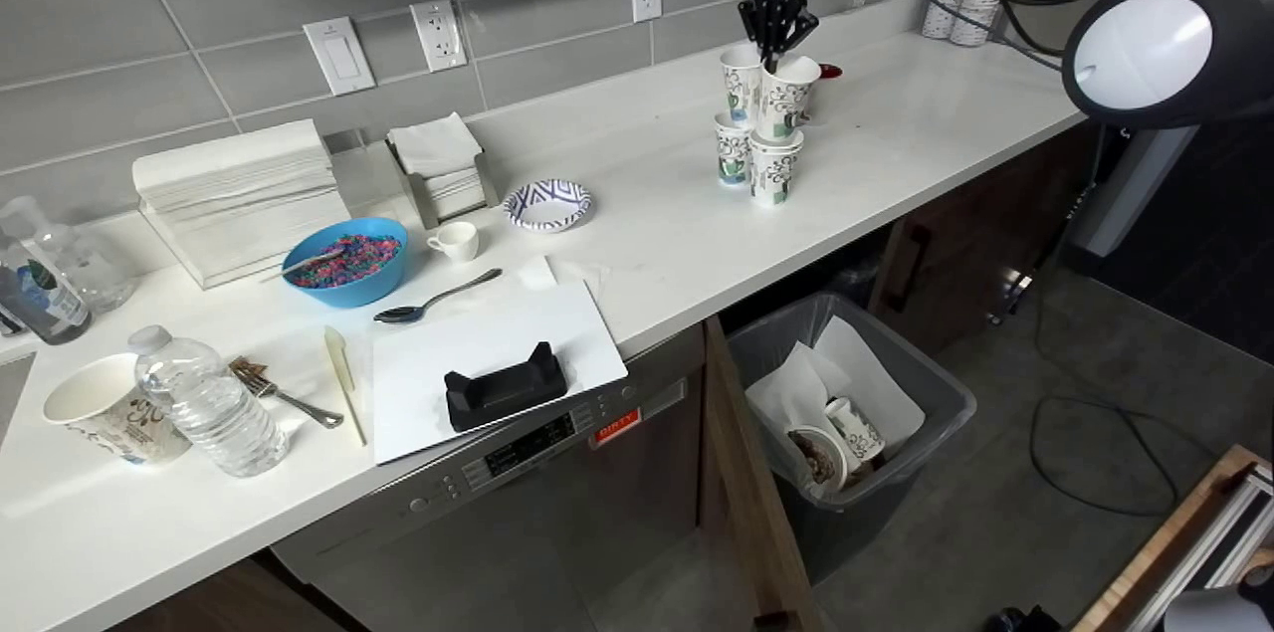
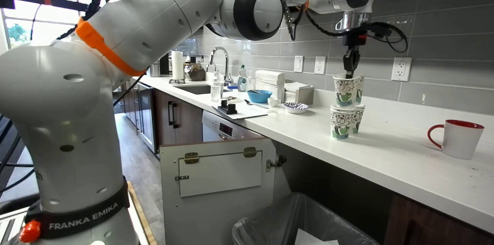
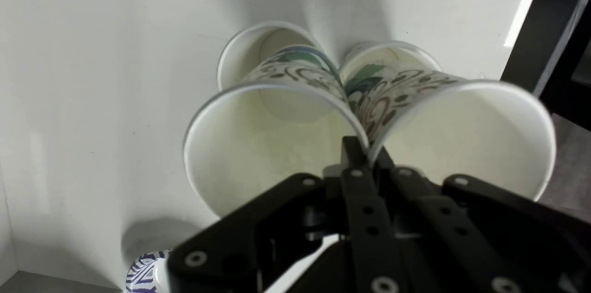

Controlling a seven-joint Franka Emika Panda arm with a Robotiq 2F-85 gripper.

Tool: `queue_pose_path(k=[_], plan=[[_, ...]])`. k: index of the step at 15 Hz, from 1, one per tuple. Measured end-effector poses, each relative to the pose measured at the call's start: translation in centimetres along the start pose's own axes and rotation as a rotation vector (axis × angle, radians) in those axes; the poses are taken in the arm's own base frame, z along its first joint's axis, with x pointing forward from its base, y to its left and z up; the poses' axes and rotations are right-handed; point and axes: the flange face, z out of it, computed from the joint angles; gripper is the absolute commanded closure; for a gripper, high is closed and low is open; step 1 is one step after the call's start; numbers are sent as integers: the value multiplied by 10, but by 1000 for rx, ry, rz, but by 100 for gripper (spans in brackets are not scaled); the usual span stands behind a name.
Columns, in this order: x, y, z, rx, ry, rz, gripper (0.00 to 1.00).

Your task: Stack the coffee cups together in two piles.

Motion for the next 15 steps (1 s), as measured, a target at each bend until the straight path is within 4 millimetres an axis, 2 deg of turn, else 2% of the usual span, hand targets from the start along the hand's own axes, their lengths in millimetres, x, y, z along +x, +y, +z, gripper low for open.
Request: queue_pose_path(k=[2, 3, 4, 10, 11, 14, 15], plan=[[0, 0, 0, -2, 3, -1, 99], [1, 1, 0, -2, 6, -1, 81], [2, 1, 1, -3, 8, -2, 69], [2, 2, 8, 6, 13, -3, 26], [1, 2, 10, 8, 14, -2, 21], [0, 2, 13, 12, 15, -1, 17], [0, 2, 14, 13, 15, -1, 10]])
